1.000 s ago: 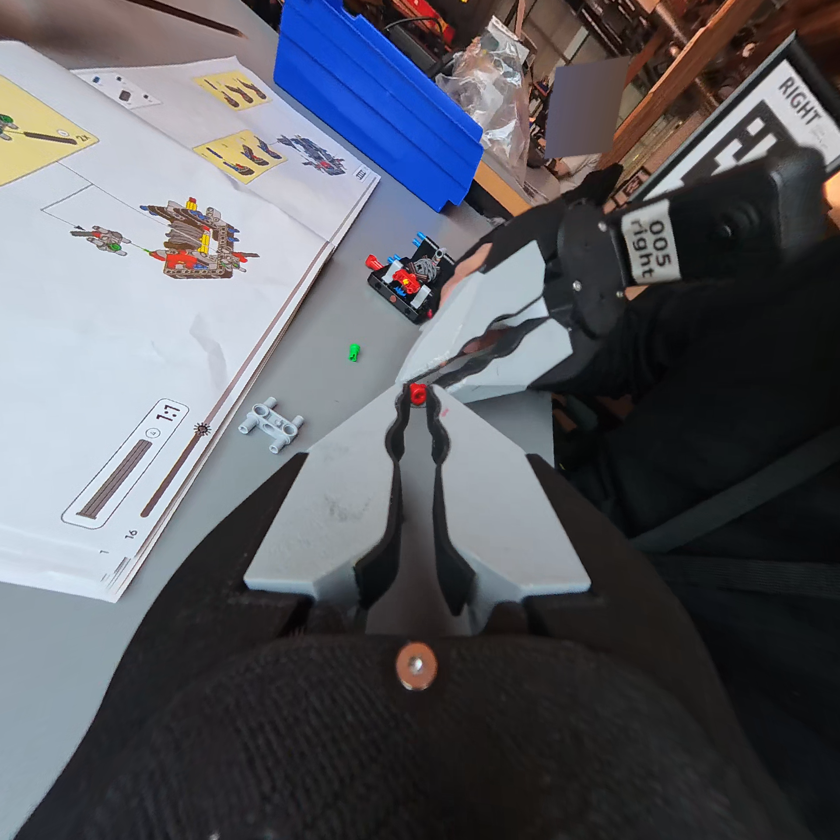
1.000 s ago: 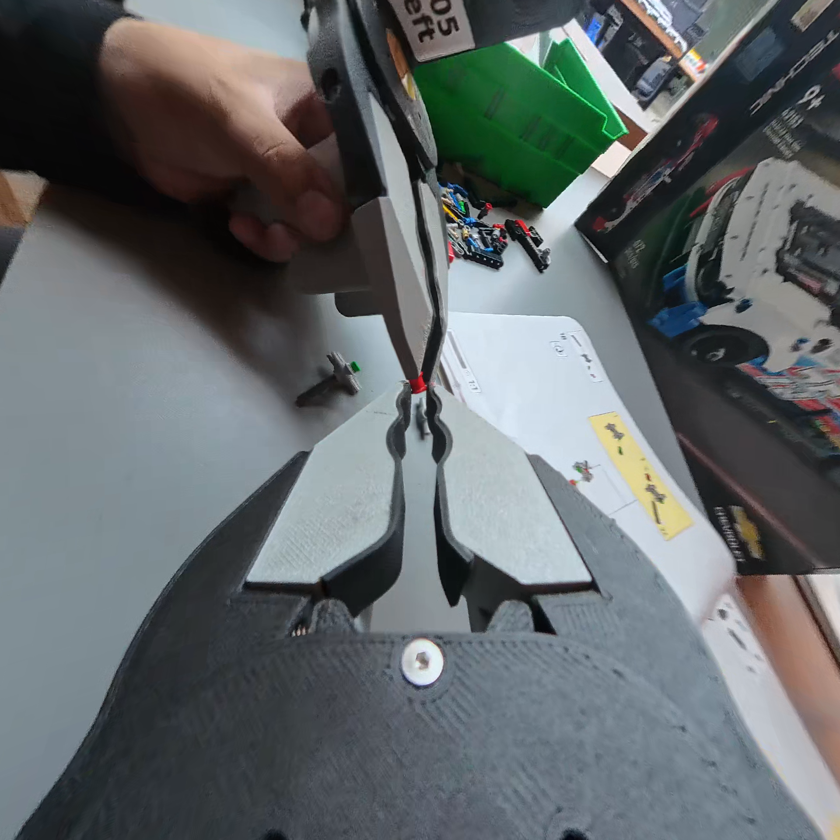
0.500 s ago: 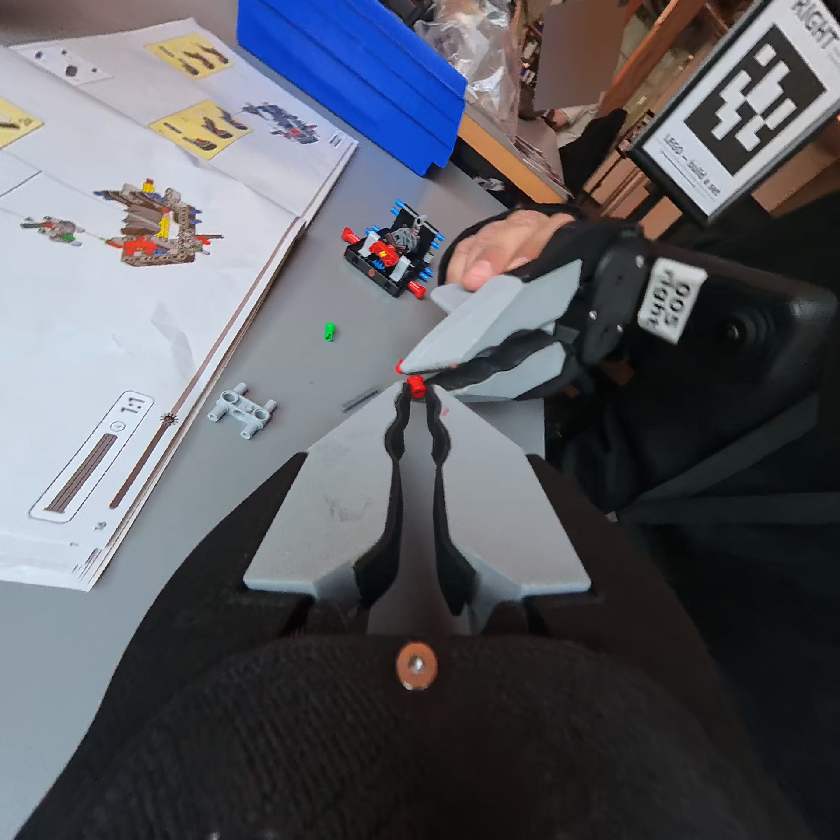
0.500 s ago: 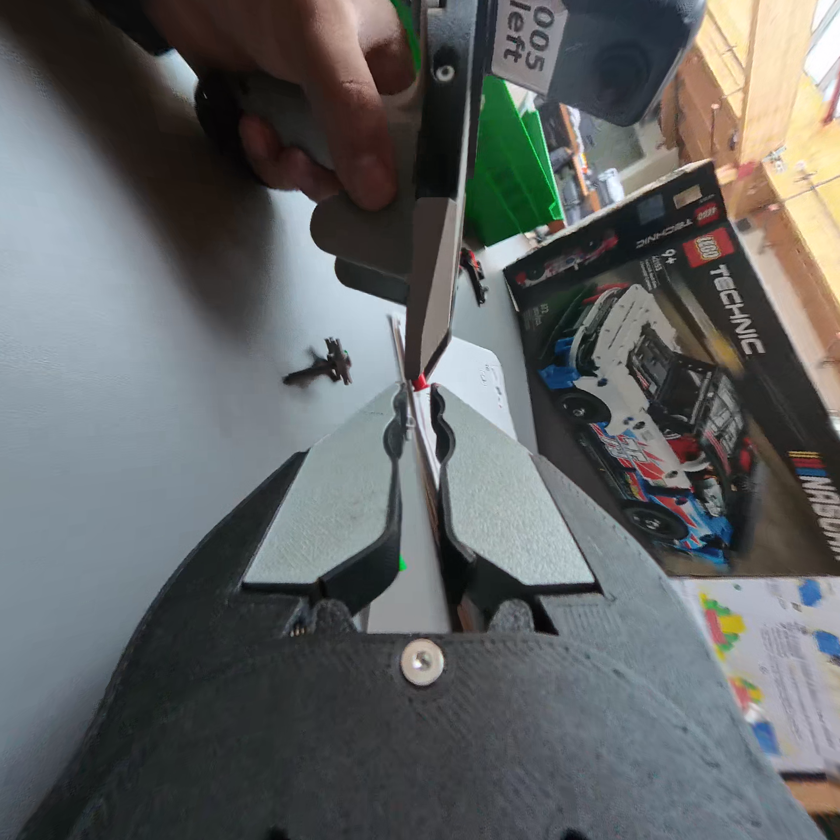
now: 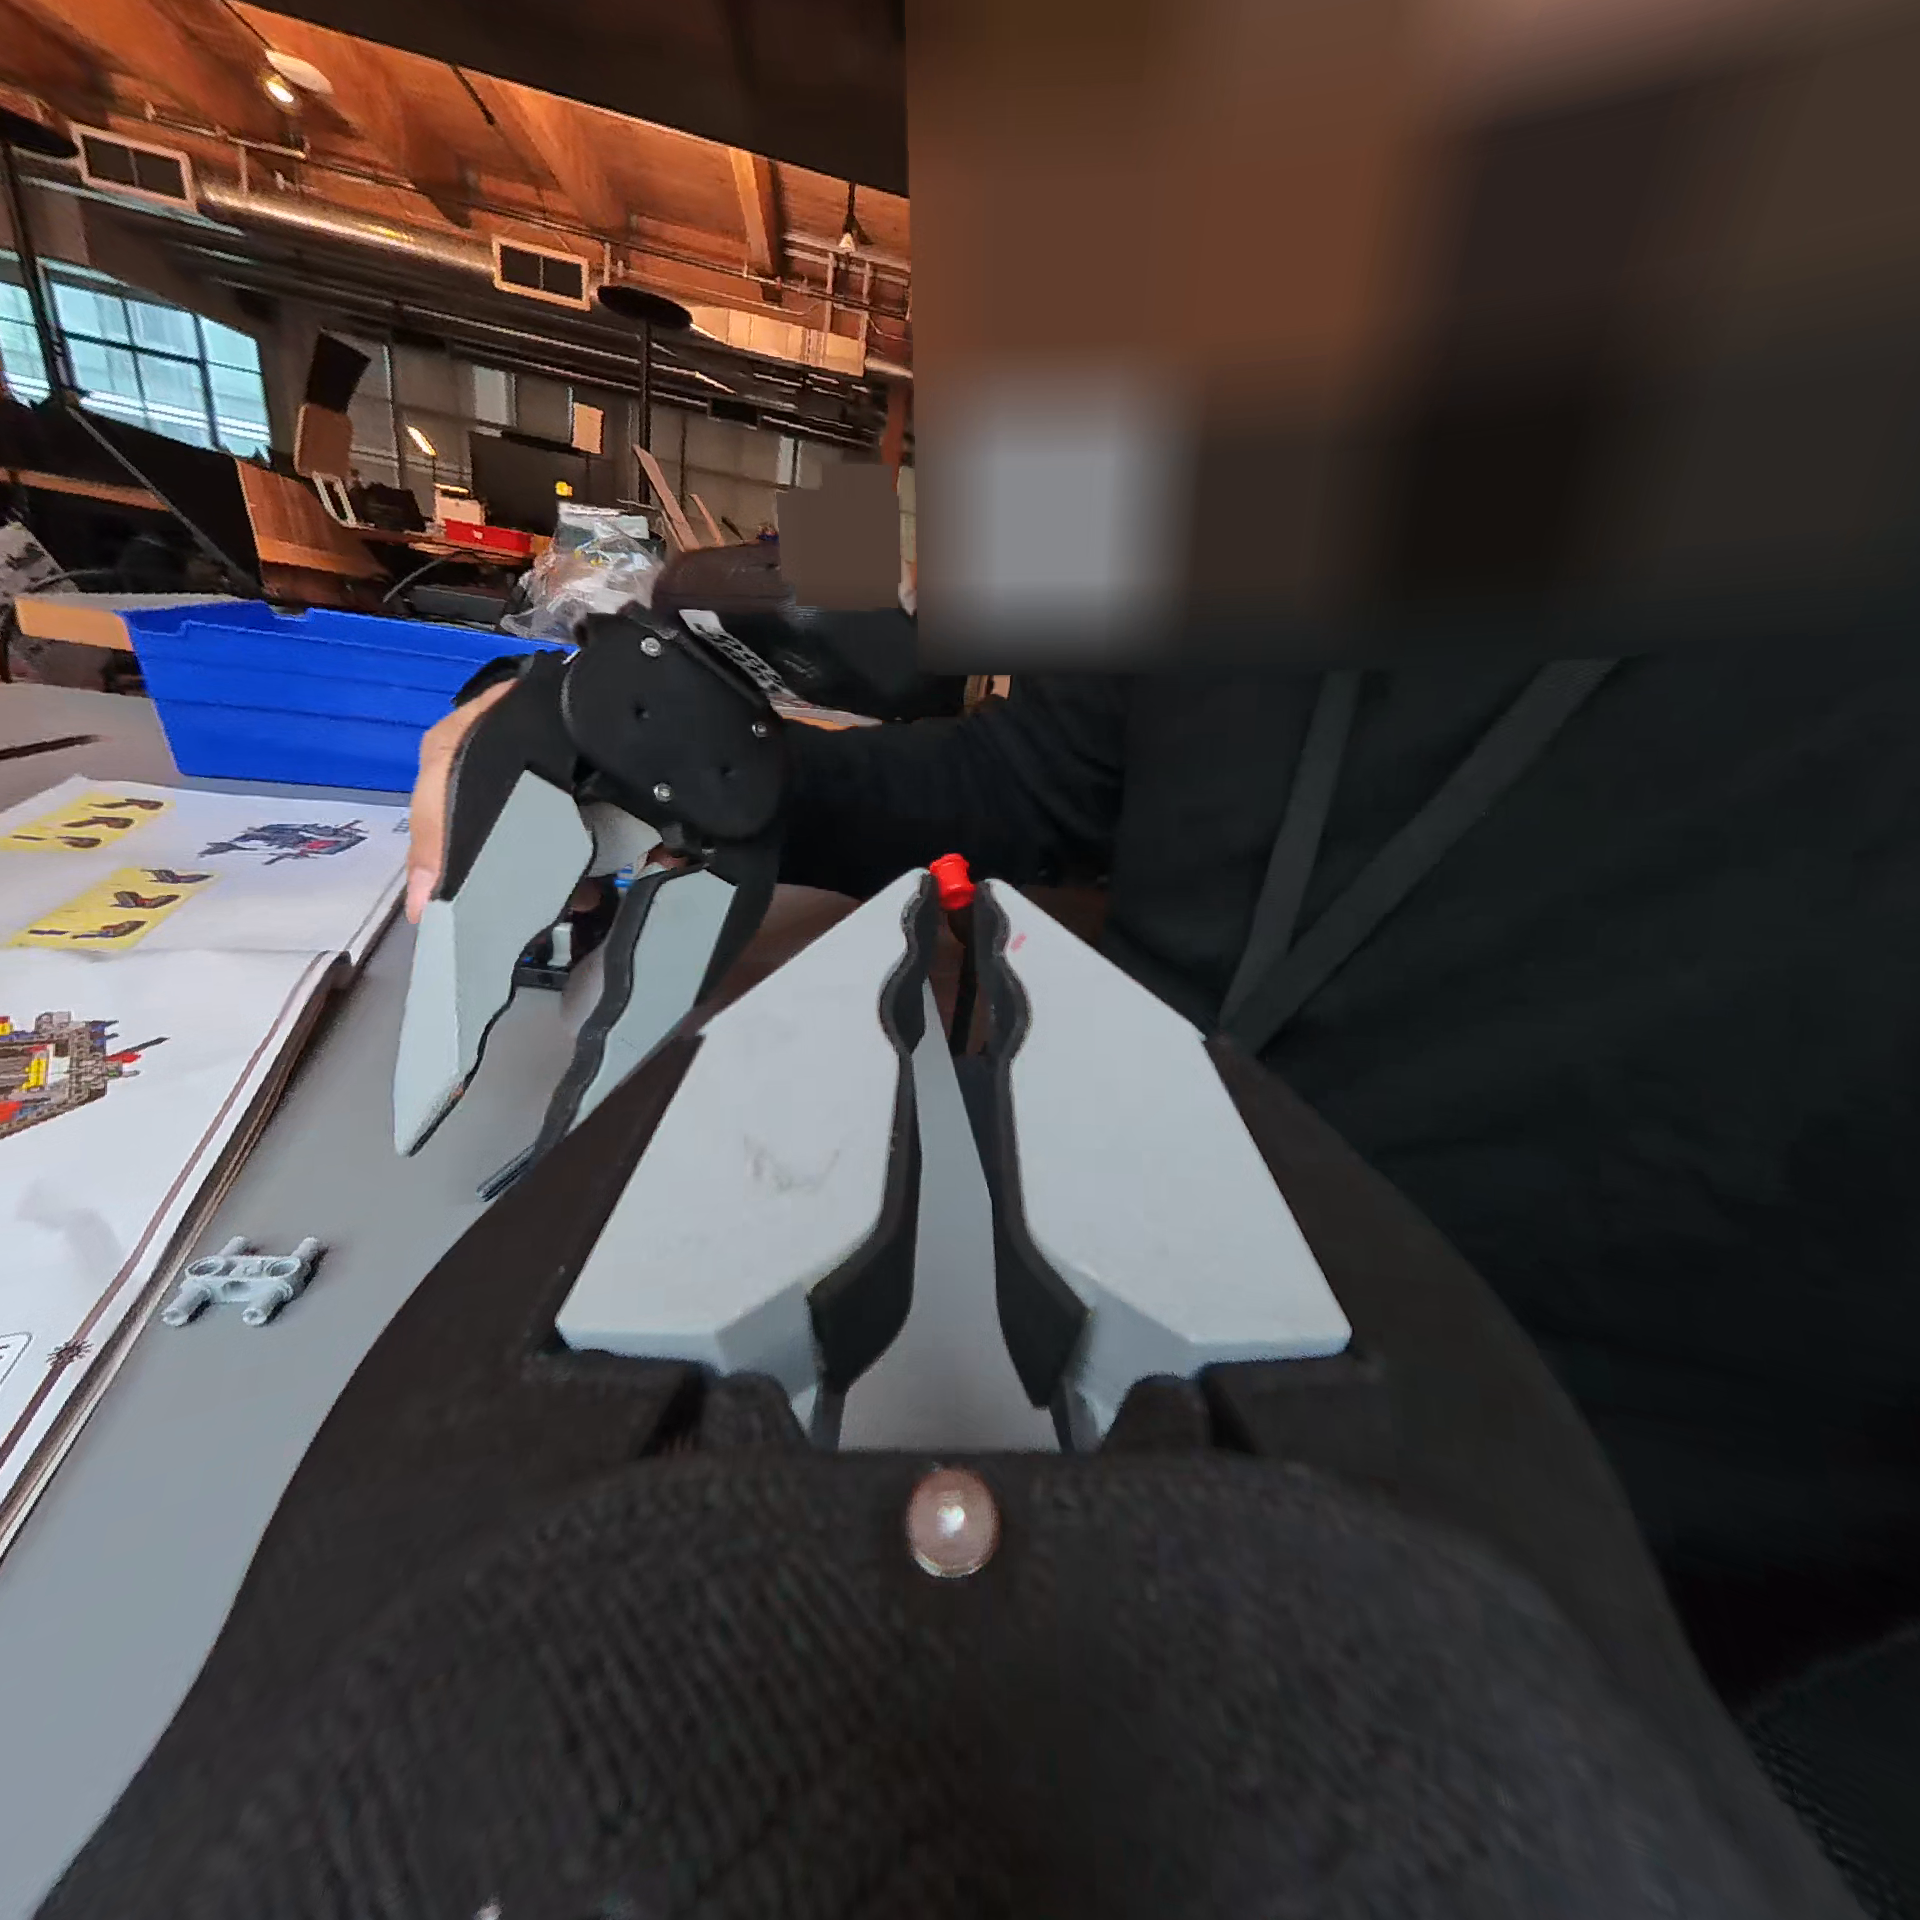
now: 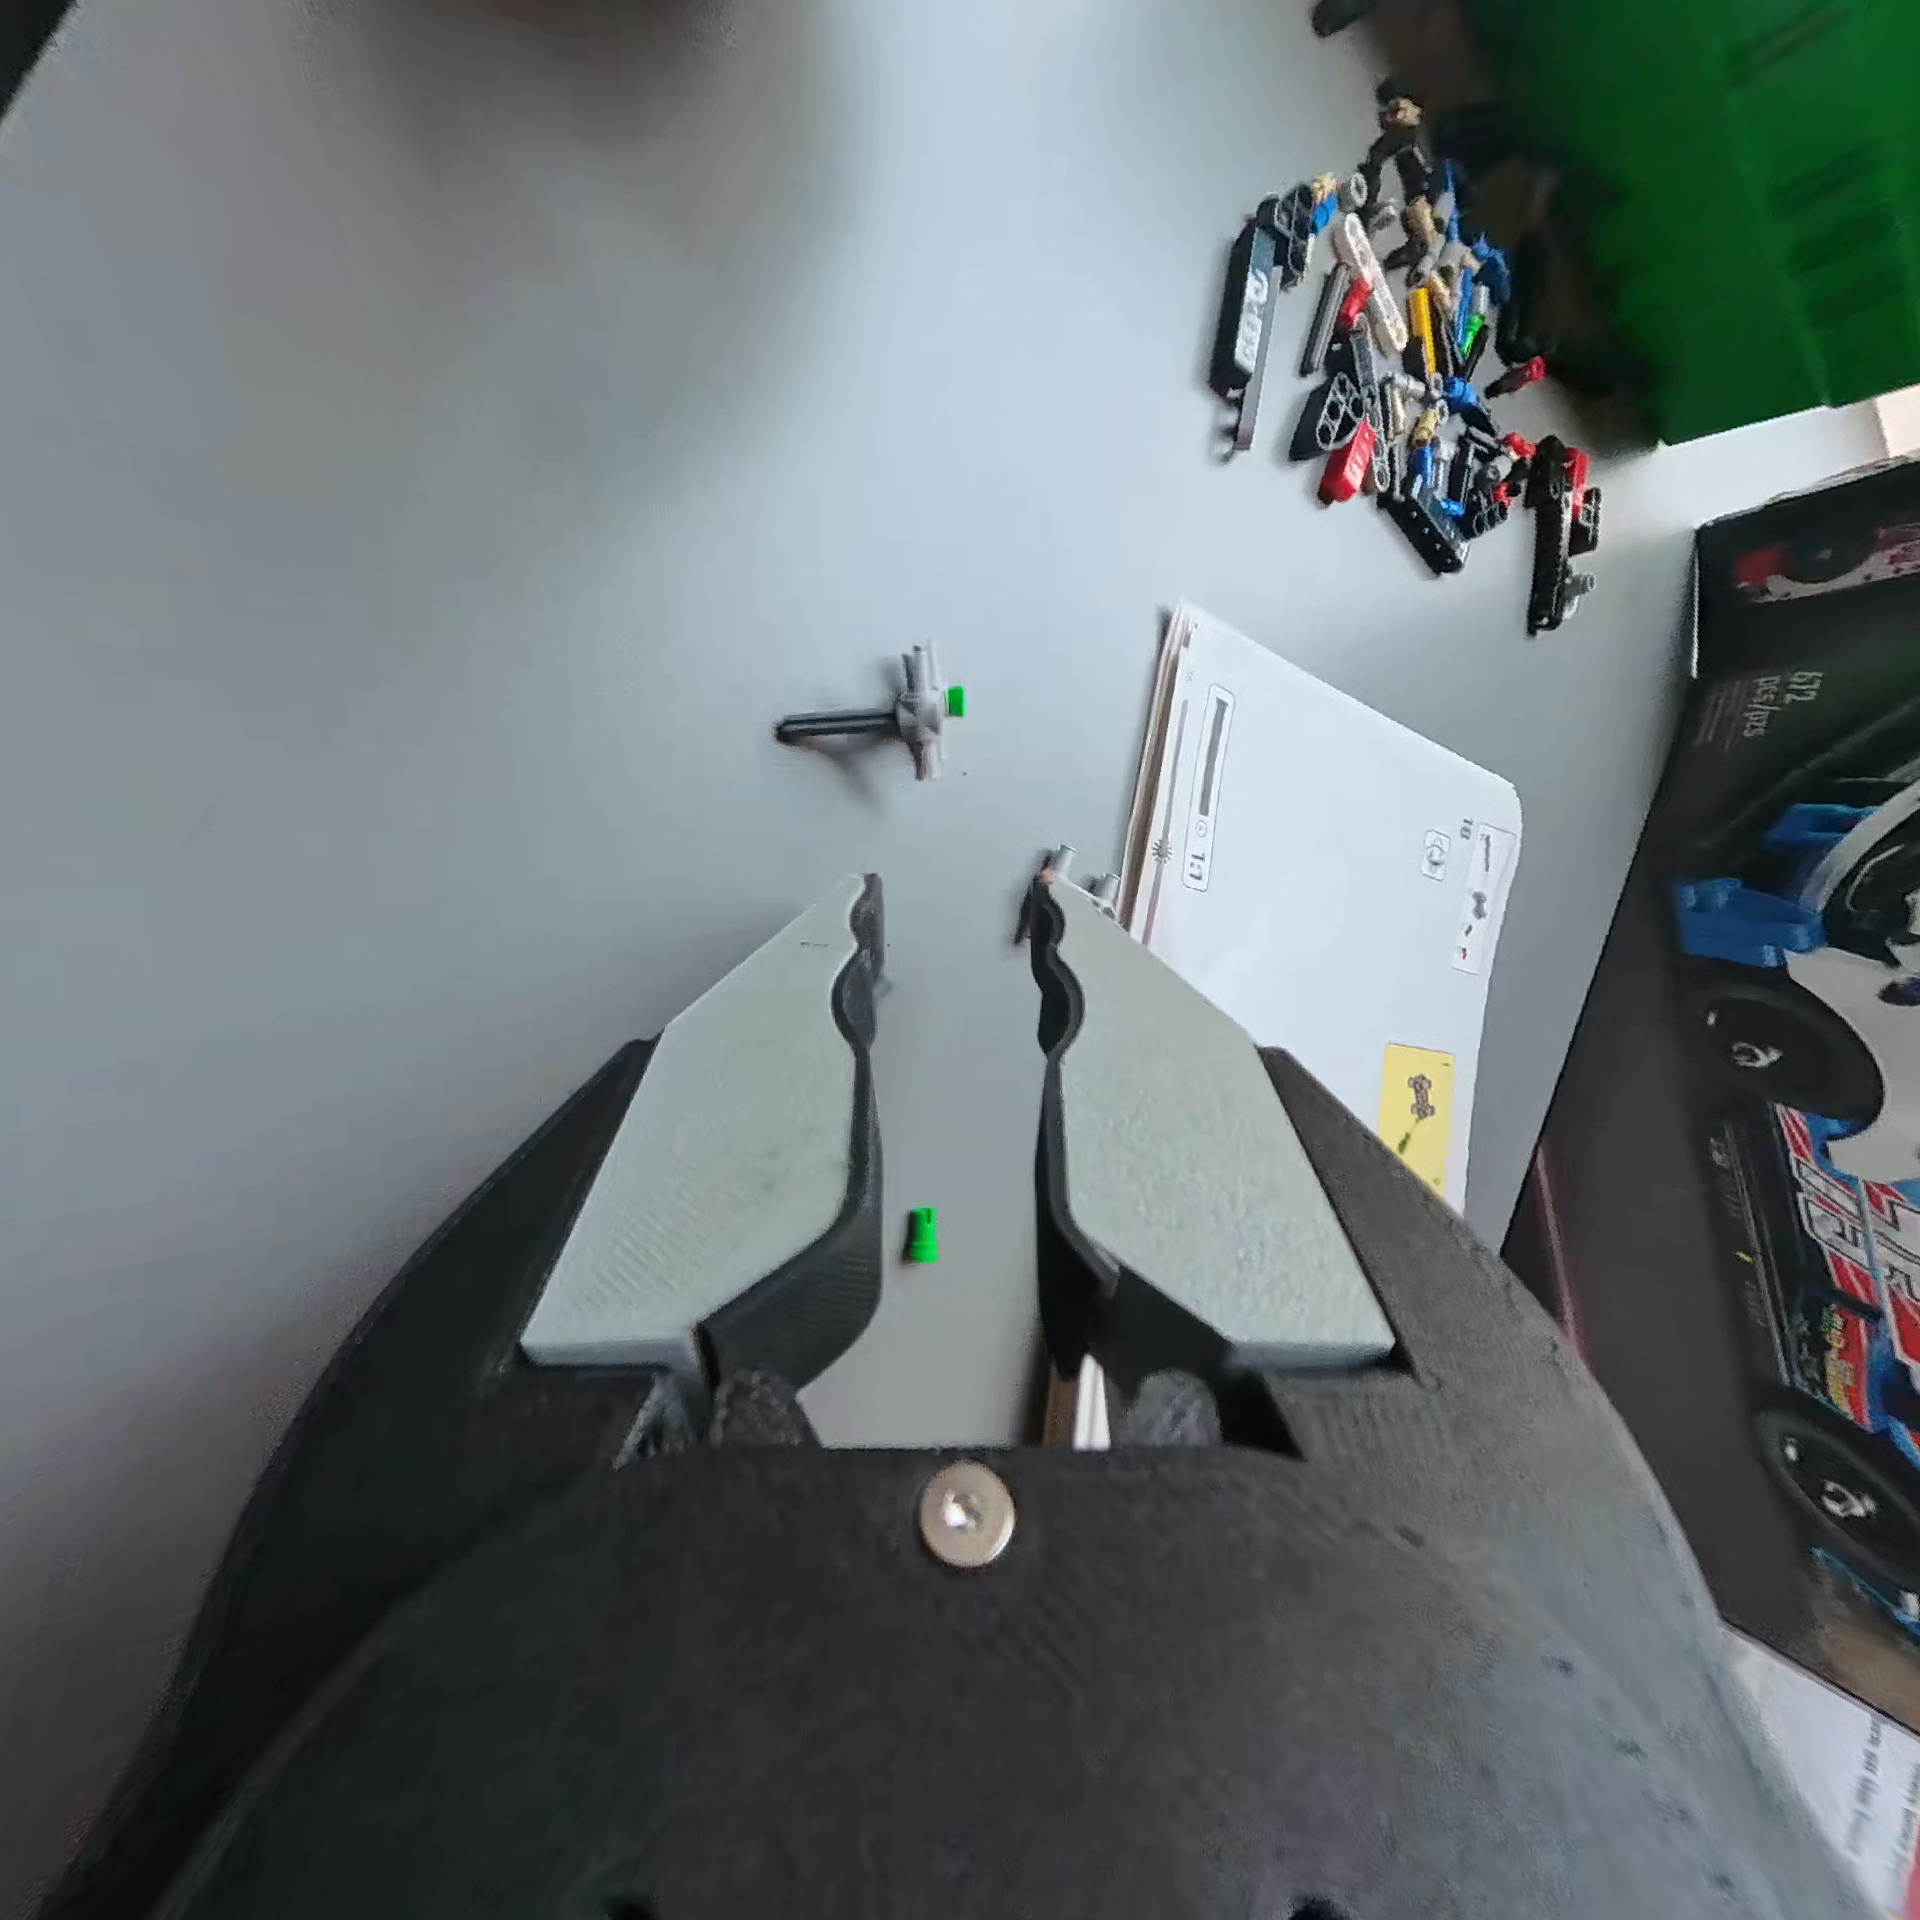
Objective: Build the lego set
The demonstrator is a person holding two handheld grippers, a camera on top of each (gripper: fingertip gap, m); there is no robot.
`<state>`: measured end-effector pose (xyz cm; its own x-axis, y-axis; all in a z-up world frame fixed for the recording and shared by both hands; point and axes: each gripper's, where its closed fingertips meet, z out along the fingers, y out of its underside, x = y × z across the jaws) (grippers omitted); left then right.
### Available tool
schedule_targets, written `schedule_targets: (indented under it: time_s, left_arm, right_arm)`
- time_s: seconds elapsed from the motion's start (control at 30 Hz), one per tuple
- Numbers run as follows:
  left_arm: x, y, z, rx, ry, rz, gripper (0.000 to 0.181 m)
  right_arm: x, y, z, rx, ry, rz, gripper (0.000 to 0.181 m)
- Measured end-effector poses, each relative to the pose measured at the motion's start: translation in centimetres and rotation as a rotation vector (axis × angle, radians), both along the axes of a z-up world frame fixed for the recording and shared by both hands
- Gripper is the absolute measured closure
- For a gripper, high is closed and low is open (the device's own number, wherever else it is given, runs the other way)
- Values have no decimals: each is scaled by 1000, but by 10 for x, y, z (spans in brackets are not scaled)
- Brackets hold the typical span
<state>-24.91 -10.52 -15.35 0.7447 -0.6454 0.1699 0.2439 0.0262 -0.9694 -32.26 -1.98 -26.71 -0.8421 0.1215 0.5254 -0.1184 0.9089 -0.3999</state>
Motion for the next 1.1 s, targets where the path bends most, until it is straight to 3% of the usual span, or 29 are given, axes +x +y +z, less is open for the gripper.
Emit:
schedule_targets:
  time_s: [0.2, 0.37, 0.5, 0.63, 0.83, 0.93, 1.0, 1.1]
  left_arm:
    - [-4, -8, -5, -46, 7, 77, 177]
    - [-43, -3, -37, -295, -28, 331, 177]
    - [-58, -8, -64, -470, -15, 477, 177]
    - [-59, -8, -75, -542, 34, 518, 177]
    - [-55, -10, -78, -562, 19, 494, 177]
    - [-53, -11, -76, -549, 10, 483, 177]
    - [-53, -11, -76, -549, 7, 481, 177]
    - [-52, -12, -75, -540, 16, 485, 177]
  right_arm:
    - [-9, -3, -16, 89, -41, -15, 155]
    - [-5, -3, -13, 121, -117, 80, 162]
    - [-2, -5, -2, 92, -223, 164, 153]
    - [-7, -22, 1, 95, -311, 265, 152]
    - [-4, -27, -6, 252, -332, 360, 157]
    - [-11, -27, -5, 264, -358, 305, 141]
    - [-15, -21, -4, 248, -423, 226, 168]
    - [-2, -27, 4, 68, -537, 197, 170]
